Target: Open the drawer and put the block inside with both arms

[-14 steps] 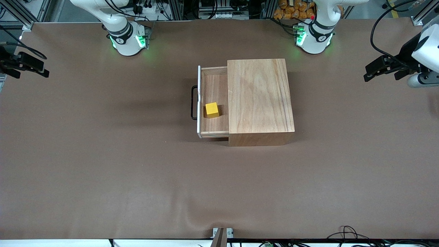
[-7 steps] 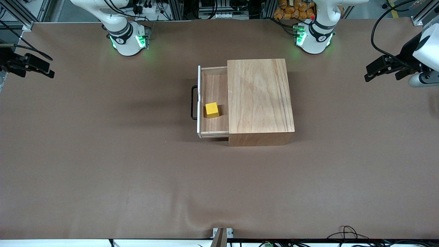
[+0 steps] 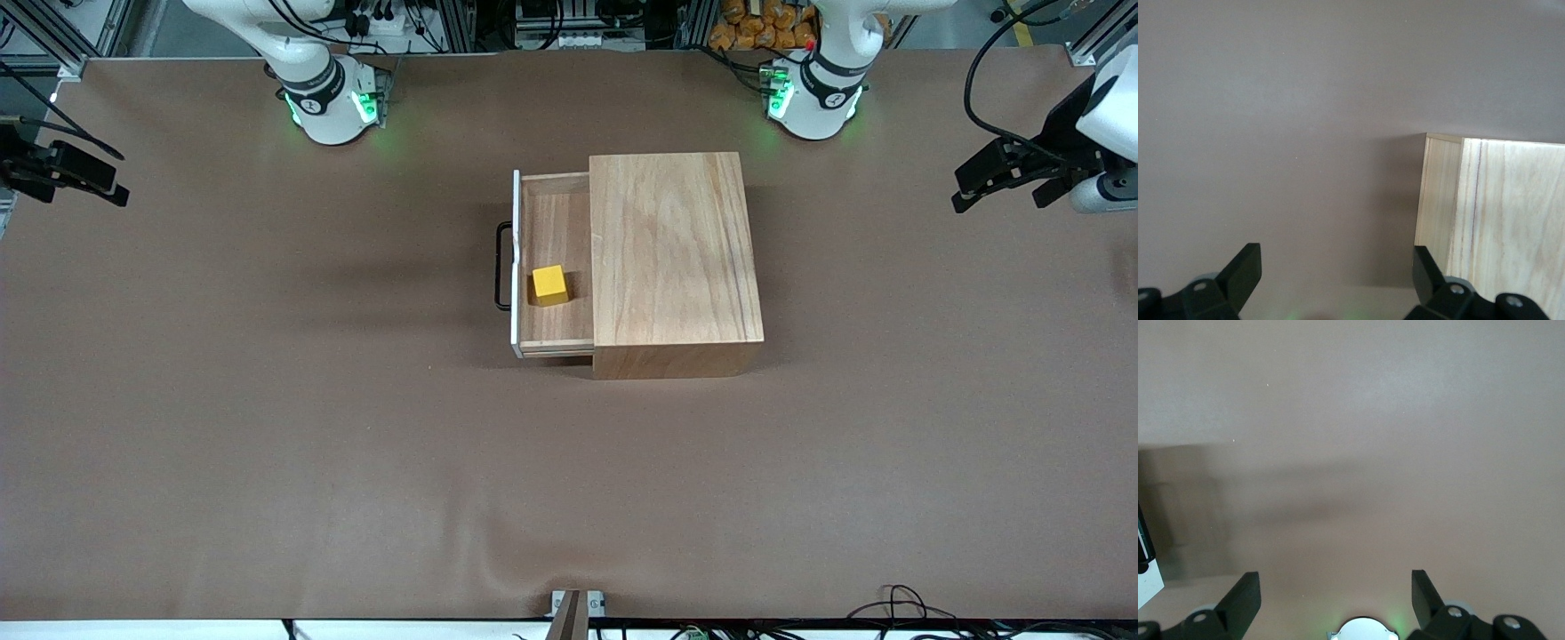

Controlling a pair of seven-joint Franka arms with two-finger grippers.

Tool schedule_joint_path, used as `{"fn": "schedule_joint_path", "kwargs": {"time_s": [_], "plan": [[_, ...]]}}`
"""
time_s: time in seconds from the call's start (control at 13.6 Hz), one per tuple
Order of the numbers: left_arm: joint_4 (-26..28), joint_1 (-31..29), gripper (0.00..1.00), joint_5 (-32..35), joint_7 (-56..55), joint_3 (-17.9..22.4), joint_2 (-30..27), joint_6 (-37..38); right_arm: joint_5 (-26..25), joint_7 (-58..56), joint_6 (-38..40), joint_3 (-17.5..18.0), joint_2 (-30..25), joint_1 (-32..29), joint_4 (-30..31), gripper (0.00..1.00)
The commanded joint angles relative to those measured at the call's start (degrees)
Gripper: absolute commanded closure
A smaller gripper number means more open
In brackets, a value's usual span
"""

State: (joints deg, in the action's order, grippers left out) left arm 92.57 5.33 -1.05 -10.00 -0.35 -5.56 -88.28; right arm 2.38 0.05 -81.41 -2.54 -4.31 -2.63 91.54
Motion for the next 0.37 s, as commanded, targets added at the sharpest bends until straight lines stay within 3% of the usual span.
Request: {"fn": "schedule_joint_path", "kwargs": {"time_s": [0.0, 0.29], "plan": [[0.43, -0.32, 0.0, 1.14, 1.04, -0.35, -0.51, -1.11, -0.89, -0.93, -0.51, 0.7, -0.79, -0.89, 0.57, 0.0], [-0.98, -0.32, 0.0, 1.14, 0.95, -0.35, 0.11, -1.11, -0.89, -0.93, -0.51, 0.7, -0.7, -1.06, 0.57, 0.0]]}}
